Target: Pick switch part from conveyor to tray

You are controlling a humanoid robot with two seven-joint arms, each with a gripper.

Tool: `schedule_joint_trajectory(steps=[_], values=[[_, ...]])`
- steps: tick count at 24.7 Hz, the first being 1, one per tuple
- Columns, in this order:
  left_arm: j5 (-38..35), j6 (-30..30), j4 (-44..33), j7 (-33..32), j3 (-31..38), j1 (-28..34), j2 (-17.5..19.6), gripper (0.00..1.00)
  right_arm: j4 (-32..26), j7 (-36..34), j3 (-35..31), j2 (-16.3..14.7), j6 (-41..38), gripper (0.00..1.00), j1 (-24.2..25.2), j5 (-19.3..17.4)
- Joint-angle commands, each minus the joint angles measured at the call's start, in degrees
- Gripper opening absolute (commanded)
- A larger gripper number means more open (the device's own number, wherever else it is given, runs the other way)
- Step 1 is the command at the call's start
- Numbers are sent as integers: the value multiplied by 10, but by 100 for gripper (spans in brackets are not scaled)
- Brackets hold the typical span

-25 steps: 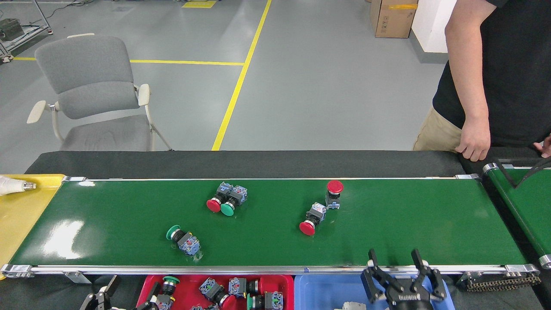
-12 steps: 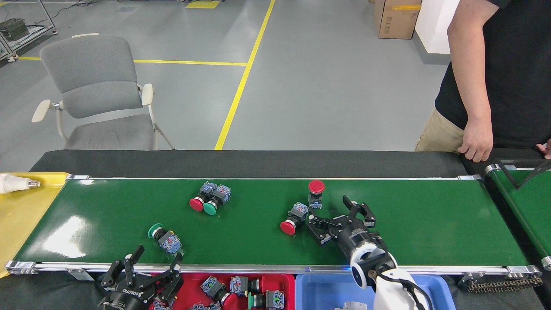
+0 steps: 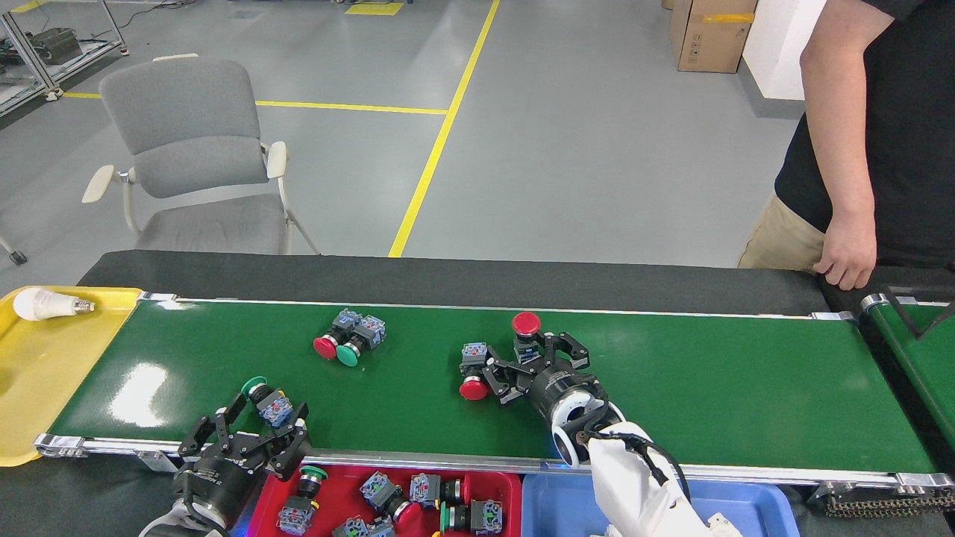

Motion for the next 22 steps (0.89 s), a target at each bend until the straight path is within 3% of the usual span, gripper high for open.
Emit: schedule_joint_trajectory(steps=[1, 2, 5, 8, 12, 16, 17, 18, 20, 21, 22], values=[[2, -4, -5, 2, 0, -3, 5, 49, -10, -8, 0, -1, 2, 2, -11, 0], [5, -6, -5, 4, 1, 0, 5, 35, -12, -8, 0, -1, 2, 2, -10, 0], [11, -8, -10, 9, 1, 8, 4, 22, -34, -8, 0, -1, 2, 2, 0, 0], [33, -21, -48, 9, -2, 43, 5, 15, -107, -8, 5, -2, -4, 2, 35, 0], [42, -83, -125, 9, 2, 106, 3, 14, -263, -2, 64, -46, -27, 2, 121, -2], [47, -134, -166, 9, 4, 142, -3, 14, -361, -2, 128, -76, -47, 3, 192, 1], [52, -146, -179, 9, 4, 156, -3, 14, -374, -2, 143, -80, -49, 8, 201, 2], [57, -167, -193, 9, 3, 170, -2, 14, -378, -2, 158, -82, -49, 24, 203, 3], [72, -188, -226, 9, 5, 202, -3, 24, -377, -4, 188, -79, -47, 100, 202, 17], [77, -188, -237, 9, 6, 213, -6, 42, -376, -5, 198, -78, -47, 100, 202, 21], [78, -188, -244, 9, 7, 219, -8, 67, -376, -4, 201, -77, -48, 100, 202, 21]])
